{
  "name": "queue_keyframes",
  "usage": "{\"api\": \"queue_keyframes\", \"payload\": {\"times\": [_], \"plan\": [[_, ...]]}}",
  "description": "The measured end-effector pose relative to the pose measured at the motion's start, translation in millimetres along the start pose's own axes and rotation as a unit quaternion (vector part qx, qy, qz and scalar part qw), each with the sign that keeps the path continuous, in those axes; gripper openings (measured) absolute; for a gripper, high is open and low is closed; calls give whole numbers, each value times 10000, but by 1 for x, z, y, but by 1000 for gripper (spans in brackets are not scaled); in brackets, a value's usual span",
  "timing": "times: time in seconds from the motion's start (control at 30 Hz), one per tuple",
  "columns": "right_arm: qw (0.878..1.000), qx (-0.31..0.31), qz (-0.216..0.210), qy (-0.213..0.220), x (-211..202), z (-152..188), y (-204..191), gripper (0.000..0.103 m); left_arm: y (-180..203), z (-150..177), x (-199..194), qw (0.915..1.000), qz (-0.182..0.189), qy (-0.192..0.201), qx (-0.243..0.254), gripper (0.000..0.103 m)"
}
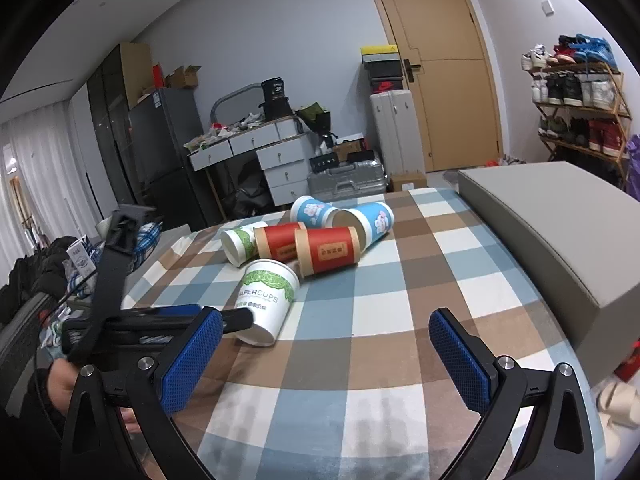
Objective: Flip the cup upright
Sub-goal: 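Move the left tool to the white green-leaf cup and close on its body, then lift the white cup with the left tool and carry it toward the right tool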
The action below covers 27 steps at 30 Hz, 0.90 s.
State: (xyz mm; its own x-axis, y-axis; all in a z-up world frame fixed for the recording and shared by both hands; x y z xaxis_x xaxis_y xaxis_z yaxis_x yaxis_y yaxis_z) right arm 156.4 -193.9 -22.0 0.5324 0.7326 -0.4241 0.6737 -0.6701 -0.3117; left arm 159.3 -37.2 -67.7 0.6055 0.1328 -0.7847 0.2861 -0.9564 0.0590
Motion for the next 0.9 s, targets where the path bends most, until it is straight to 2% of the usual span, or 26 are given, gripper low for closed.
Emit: {"api": "queue_keyframes", "payload": {"times": [0.23, 0.3, 0.4, 0.43, 0.47, 0.9], "plan": [[9999, 116, 28, -11, -1, 1, 8, 103, 1, 0, 7, 9996, 81, -247, -132, 100], [9999, 165, 28, -13, -2, 1, 12, 103, 2, -2, 8, 9994, 144, -290, -117, 94], [9998, 209, 34, -5, -4, 1, 13, 103, 1, 0, 8, 9985, 312, -405, -171, 73], [9998, 215, 33, -6, -4, 1, 14, 103, 1, -1, 10, 9982, 352, -444, -188, 58], [9998, 214, 38, -8, -4, 1, 14, 103, 2, -2, 11, 9978, 403, -480, -199, 55], [10000, 79, 10, 51, -8, -3, 4, 103, -7, 1, -18, 9982, 491, -273, -227, 54]]}}
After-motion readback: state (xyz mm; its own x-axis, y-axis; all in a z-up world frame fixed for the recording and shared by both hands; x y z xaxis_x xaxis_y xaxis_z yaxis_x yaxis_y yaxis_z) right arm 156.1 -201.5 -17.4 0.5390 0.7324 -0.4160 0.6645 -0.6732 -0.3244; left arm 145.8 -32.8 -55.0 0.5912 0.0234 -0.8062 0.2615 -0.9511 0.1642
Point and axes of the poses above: each gripper's, at about its wrist camera, not at the fingertips, and x roughly the way its jaws point, y to its right, z to its underside, the point moved 5 cm from there along x, roughly the way its jaws point, and after that the axes turned 13 degrees about -z, right-handed, at the moved point
